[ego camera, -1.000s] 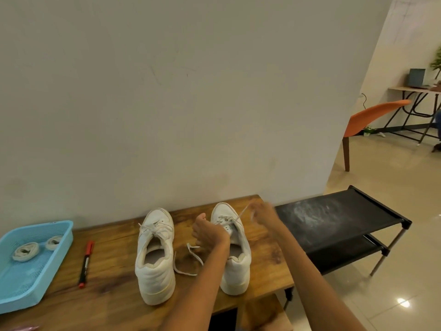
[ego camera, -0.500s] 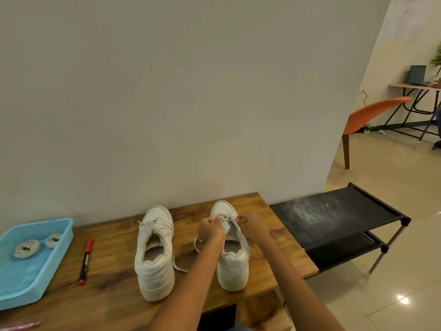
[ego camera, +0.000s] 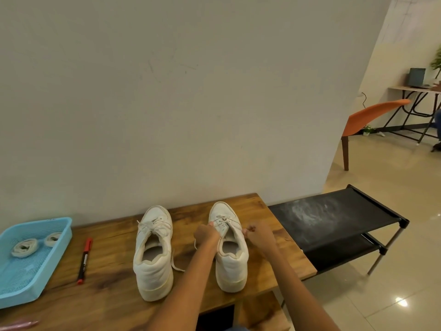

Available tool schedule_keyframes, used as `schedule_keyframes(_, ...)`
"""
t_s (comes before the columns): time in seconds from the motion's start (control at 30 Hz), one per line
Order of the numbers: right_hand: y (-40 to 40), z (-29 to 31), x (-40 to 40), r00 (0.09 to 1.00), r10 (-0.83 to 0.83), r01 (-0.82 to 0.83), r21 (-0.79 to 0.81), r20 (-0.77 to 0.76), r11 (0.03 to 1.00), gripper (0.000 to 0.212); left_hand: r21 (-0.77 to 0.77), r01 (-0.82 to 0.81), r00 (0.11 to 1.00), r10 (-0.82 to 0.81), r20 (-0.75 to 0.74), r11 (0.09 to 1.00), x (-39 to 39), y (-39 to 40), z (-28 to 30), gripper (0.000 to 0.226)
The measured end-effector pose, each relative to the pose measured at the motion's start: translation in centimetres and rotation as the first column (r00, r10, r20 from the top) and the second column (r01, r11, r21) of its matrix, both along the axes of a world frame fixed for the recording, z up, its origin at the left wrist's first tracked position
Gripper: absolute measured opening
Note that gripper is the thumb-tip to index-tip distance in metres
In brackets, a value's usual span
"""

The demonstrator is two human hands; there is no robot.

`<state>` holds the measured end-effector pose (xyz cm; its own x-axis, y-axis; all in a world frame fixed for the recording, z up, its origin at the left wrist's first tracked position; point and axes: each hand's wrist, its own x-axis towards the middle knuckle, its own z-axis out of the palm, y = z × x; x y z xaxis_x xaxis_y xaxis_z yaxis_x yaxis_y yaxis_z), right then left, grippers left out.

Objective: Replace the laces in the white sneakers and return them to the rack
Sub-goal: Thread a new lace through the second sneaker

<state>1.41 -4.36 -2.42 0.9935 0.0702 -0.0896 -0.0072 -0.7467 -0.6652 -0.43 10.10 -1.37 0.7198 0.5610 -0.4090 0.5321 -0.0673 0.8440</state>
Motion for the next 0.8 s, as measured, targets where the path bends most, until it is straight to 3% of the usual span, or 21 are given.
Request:
schedule_keyframes(0.1, 0.6, 0.8, 0.0, 1.000, 0.001, -0.001, -0.051, -0.014, 0.999, 0.026, 0.012, -0.026, 1.000, 0.026, -0.005, 1.000, -0.4, -0.2, 0.2, 0.039)
schedule_keyframes(0.17, 0.7, 1.7, 0.0, 0.998, 0.044, -0.049, -0.163, -0.035, 0.985, 0.019, 0.168, -0.020, 0.999, 0.016, 0.027, 0.986, -0.3, -0.1, 0.0, 0.034)
schedule_keyframes(0.23, 0.2, 3.0, -0.1, 0.991, 0.119, -0.132, -0.239, -0.066, 0.962, 0.007, 0.294, -0.067, 0.982, 0.012, 0.186, 0.953, -0.6, 0.2, 0.5, 0.023)
schedule_keyframes(0.33, -0.2, 4.7, -0.2, 0.983, 0.184, -0.184, -0.277, -0.026, 0.943, 0.055, 0.393, 0.023, 0.927, -0.166, 0.335, 0.919, -1.2, 0.5, 1.5, 0.015)
schedule_keyframes(0.4, 0.2, 5.4, -0.1, 0.983, 0.182, -0.173, -0.240, 0.016, 0.955, 0.082, 0.428, 0.257, 0.897, -0.379, 0.228, 0.866, -1.6, 0.5, 2.5, 0.007)
schedule_keyframes(0.43, 0.6, 5.7, -0.1, 0.984, 0.174, -0.161, -0.245, 0.032, 0.956, 0.087, 0.459, 0.377, 0.872, -0.476, 0.118, 0.804, -1.7, 0.3, 3.1, 0.015)
schedule_keyframes(0.5, 1.4, 6.7, -0.3, 0.983, 0.143, -0.104, -0.288, 0.118, 0.952, 0.072, 0.524, 0.535, 0.818, -0.561, -0.125, 0.663, -1.7, 0.2, 4.1, 0.028)
schedule_keyframes(0.57, 2.3, 7.9, -0.7, 0.979, 0.165, -0.112, -0.369, 0.116, 0.922, 0.044, 0.593, 0.557, 0.810, -0.537, -0.235, 0.582, -1.6, 0.0, 4.4, 0.040)
schedule_keyframes(0.63, 3.3, 8.3, -1.5, 0.974, 0.216, -0.167, -0.418, 0.073, 0.893, 0.021, 0.621, 0.470, 0.860, -0.484, -0.162, 0.627, -1.9, 0.0, 3.8, 0.035)
schedule_keyframes(0.7, 4.5, 7.6, -2.3, 0.977, 0.186, -0.130, -0.395, 0.107, 0.910, 0.039, 0.609, 0.352, 0.900, -0.437, -0.010, 0.711, -2.3, 0.5, 2.4, 0.026)
schedule_keyframes(0.8, 5.8, 5.6, -3.5, 0.975, 0.074, -0.016, -0.264, 0.211, 0.964, 0.031, 0.470, 0.245, 0.921, -0.355, 0.160, 0.848, -3.1, 0.6, 1.0, 0.038)
